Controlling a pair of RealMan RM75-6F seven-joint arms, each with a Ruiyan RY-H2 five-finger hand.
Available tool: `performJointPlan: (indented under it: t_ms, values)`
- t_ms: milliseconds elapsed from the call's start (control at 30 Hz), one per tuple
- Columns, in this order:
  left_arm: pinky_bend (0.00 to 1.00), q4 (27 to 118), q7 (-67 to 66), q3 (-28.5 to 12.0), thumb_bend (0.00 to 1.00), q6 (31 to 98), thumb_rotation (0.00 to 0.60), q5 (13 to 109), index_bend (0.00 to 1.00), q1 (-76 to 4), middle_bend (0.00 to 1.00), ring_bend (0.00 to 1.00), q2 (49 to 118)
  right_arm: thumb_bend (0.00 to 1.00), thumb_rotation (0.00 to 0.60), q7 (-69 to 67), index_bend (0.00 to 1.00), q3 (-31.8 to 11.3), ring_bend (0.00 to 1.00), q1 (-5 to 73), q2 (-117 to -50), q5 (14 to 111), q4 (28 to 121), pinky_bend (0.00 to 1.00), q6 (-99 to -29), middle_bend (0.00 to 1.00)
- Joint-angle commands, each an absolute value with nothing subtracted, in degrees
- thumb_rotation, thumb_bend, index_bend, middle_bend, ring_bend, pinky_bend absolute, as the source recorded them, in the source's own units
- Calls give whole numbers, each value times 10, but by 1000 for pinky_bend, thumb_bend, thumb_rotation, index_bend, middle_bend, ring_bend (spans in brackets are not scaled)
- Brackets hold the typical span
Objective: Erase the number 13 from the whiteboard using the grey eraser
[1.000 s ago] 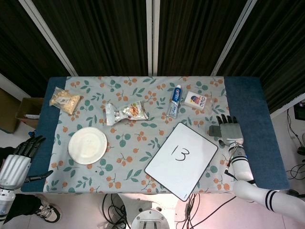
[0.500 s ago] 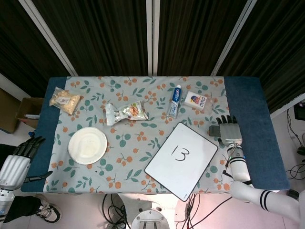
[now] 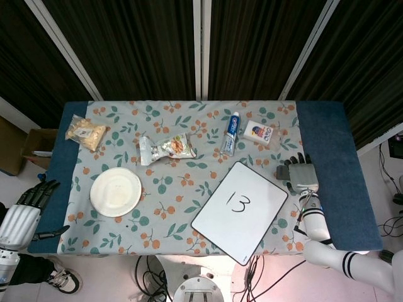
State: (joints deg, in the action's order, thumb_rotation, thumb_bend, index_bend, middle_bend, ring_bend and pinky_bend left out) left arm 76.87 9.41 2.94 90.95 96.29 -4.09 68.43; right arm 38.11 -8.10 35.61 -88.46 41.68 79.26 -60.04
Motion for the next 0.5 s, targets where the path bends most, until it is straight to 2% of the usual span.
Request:
performJointPlan:
  t_ms: [33,500]
  values:
    - [188,769,94,30,59,909,435,963,95,-41,93,79,685,254,600,380,269,-81,72,355,-884,416,793,0,-599,178]
    - [188,770,91,30,59,913,435,965,95,-40,93,79,685,286,600,361,271,-80,103,352,-885,433,792,75,-596,215]
